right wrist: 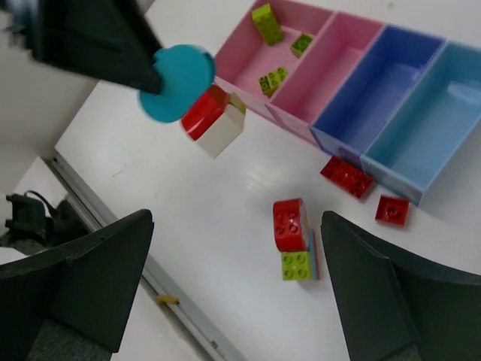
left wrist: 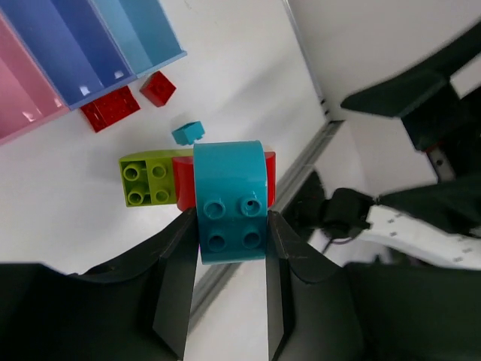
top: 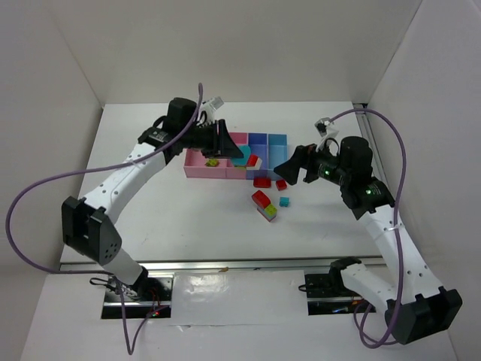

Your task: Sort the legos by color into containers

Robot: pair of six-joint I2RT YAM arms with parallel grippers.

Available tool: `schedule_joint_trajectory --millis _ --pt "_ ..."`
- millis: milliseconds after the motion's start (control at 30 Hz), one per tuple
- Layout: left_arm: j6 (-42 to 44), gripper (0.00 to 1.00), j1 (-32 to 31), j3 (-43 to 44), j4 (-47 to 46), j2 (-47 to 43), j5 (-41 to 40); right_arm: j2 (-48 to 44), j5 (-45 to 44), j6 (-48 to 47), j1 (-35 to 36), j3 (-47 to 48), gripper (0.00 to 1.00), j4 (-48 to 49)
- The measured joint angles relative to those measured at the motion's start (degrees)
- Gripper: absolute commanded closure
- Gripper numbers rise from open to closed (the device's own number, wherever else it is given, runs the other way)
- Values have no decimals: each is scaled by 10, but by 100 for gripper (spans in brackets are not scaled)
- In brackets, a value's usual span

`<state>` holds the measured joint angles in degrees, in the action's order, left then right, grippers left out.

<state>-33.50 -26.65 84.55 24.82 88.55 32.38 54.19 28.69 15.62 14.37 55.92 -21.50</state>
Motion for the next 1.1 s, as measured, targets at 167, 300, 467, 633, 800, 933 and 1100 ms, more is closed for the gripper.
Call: schedule_joint_trajectory --millis 167,300,467,633,800,933,1100 --pt "-92 100 63 7 7 59 93 -65 24 -63 0 -64 0 66" --pt "-127 100 70 5 12 80 132 -119 22 -102 4 -120 0 99" --pt "-135 100 69 5 19 80 152 -81 24 -155 5 -115 0 112" --pt "-133 100 69 5 27 81 159 -28 27 -160 6 -113 0 119" --pt "-132 100 69 6 36 82 160 16 36 -160 43 -102 0 141" --pt "-132 100 66 11 37 89 162 41 36 -163 84 -98 0 176" --pt "-131 100 66 16 42 103 167 101 14 -181 141 -74 0 208"
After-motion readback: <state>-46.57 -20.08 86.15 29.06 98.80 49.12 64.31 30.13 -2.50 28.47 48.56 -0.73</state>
